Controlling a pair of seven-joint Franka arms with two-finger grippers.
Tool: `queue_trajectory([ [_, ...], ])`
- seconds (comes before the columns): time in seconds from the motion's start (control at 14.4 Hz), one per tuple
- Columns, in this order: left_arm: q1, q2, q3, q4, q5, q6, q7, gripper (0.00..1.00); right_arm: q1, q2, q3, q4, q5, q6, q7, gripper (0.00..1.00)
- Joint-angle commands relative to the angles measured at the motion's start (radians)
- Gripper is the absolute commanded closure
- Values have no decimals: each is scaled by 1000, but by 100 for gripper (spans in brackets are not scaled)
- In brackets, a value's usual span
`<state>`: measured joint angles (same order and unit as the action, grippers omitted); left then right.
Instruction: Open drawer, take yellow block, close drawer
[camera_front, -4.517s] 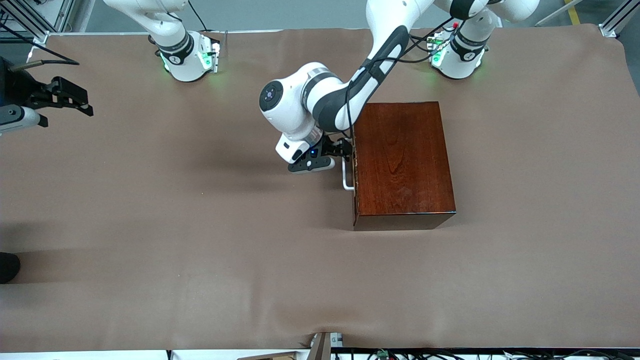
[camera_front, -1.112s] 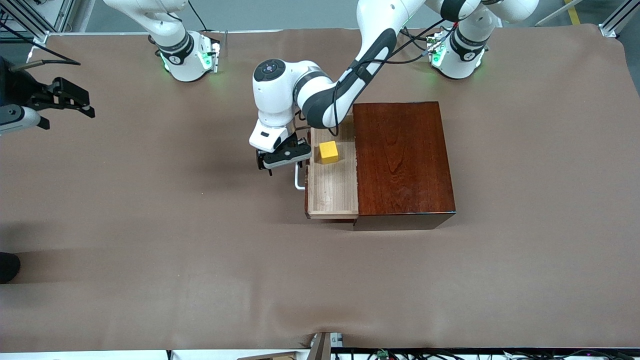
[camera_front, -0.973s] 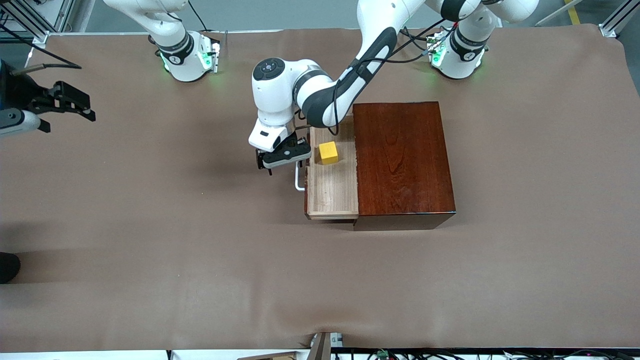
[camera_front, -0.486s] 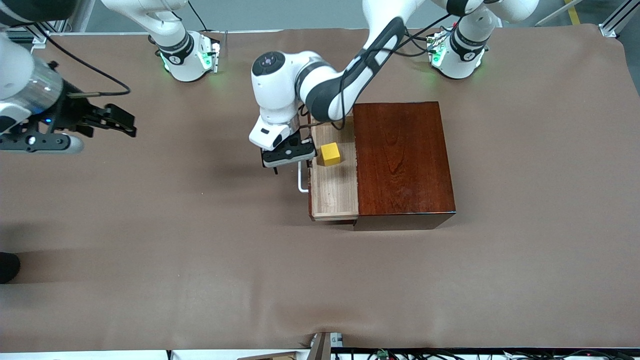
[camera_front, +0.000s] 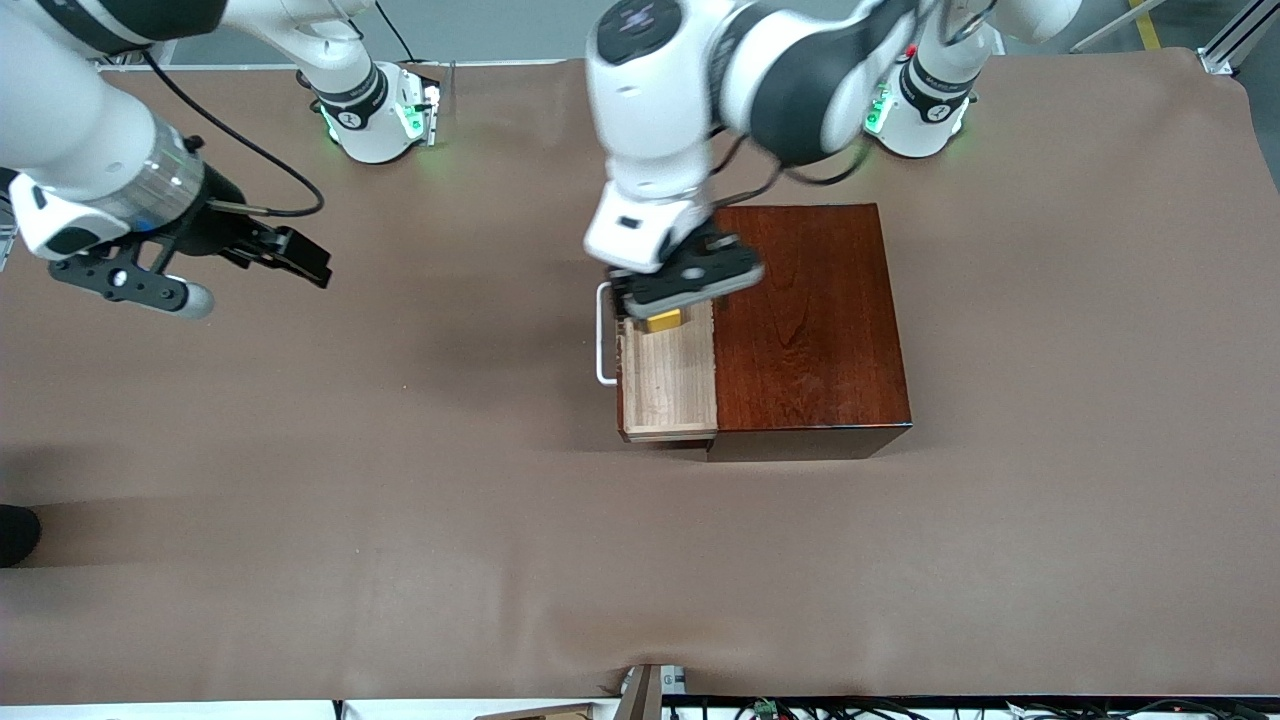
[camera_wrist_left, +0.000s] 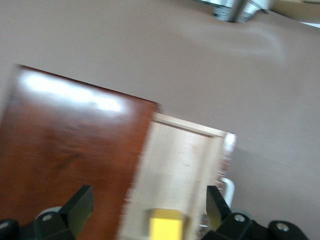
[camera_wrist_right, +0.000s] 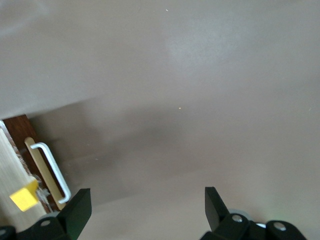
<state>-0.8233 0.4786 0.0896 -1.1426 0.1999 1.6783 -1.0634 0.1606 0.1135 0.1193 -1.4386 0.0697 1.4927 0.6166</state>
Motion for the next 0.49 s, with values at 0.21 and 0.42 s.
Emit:
queue_trajectory([
  [0.21, 162, -150, -10, -74, -23, -146, 254, 0, 120, 57, -6, 1, 15, 69, 260, 0],
  [0.42, 268, -256, -10, -156, -71, -155, 388, 0, 178, 92, -6, 1, 15, 115, 421, 0],
])
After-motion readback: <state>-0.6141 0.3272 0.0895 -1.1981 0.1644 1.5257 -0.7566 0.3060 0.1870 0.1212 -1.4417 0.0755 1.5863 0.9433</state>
